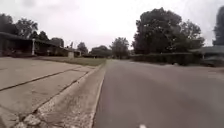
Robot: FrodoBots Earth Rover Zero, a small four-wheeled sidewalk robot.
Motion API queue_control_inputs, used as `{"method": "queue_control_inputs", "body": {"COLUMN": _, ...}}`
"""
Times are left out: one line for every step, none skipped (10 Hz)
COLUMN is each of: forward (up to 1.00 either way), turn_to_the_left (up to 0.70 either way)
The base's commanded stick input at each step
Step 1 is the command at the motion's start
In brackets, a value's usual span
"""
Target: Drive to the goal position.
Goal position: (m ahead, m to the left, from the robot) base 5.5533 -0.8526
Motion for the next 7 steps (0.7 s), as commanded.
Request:
{"method": "queue_control_inputs", "body": {"forward": 0.70, "turn_to_the_left": 0.00}}
{"method": "queue_control_inputs", "body": {"forward": 0.70, "turn_to_the_left": 0.00}}
{"method": "queue_control_inputs", "body": {"forward": 0.70, "turn_to_the_left": 0.00}}
{"method": "queue_control_inputs", "body": {"forward": 0.70, "turn_to_the_left": 0.00}}
{"method": "queue_control_inputs", "body": {"forward": 0.70, "turn_to_the_left": 0.00}}
{"method": "queue_control_inputs", "body": {"forward": 0.70, "turn_to_the_left": 0.00}}
{"method": "queue_control_inputs", "body": {"forward": 0.70, "turn_to_the_left": 0.00}}
